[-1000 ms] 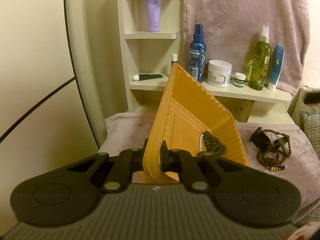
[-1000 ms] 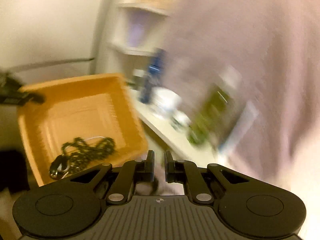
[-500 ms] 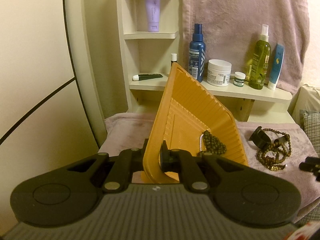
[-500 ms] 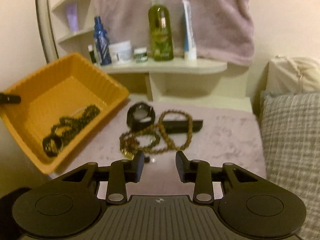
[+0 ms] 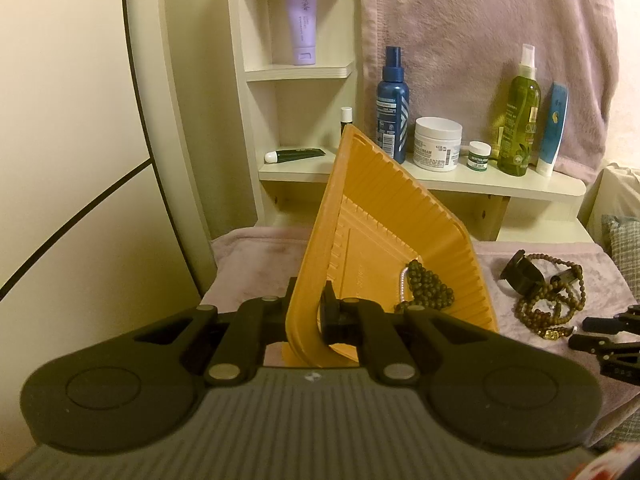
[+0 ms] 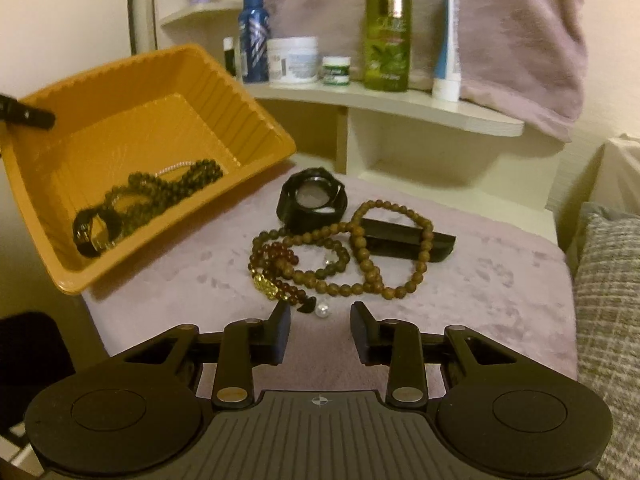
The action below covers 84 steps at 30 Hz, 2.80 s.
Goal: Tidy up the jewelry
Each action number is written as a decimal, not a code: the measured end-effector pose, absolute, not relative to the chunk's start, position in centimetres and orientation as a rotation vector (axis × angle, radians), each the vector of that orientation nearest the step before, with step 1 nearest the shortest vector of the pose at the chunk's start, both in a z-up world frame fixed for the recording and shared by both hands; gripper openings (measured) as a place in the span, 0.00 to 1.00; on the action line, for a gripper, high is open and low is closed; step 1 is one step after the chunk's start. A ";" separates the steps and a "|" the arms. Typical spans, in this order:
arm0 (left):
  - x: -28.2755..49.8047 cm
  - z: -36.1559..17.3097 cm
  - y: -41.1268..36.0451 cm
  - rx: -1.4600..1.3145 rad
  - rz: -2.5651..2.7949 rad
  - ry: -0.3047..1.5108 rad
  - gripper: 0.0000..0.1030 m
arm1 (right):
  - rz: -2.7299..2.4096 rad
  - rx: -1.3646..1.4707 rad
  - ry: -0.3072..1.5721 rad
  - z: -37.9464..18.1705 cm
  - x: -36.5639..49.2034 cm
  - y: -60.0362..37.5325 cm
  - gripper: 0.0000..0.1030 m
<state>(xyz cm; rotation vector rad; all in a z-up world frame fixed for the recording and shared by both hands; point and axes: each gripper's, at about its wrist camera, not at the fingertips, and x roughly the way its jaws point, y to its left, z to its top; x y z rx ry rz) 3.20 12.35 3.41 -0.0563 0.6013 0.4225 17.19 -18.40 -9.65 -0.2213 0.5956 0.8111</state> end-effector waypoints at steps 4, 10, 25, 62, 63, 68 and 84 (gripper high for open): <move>3.2 3.4 12.4 -0.056 0.423 0.602 0.07 | 0.827 -0.240 0.579 -9.9 17.4 -18.3 0.24; 3.2 3.4 12.4 -0.056 0.422 0.602 0.07 | 0.865 -0.276 0.560 -10.1 17.5 -18.2 0.12; 3.2 3.5 12.3 -0.058 0.423 0.602 0.07 | 0.825 -0.271 0.514 -8.3 15.4 -19.7 0.08; 3.0 3.5 12.5 -0.065 0.408 0.601 0.08 | 1.099 -0.110 0.403 -3.3 12.2 -11.2 0.09; 3.0 3.5 12.5 -0.064 0.408 0.601 0.08 | 1.053 -0.101 0.397 -3.3 12.3 -12.1 0.10; 3.0 3.5 12.5 -0.066 0.409 0.600 0.08 | 0.848 -0.056 0.403 -4.1 13.1 -15.9 0.13; 2.9 3.5 12.6 -0.071 0.410 0.601 0.08 | 0.580 -0.052 0.504 -7.5 15.6 -20.4 0.51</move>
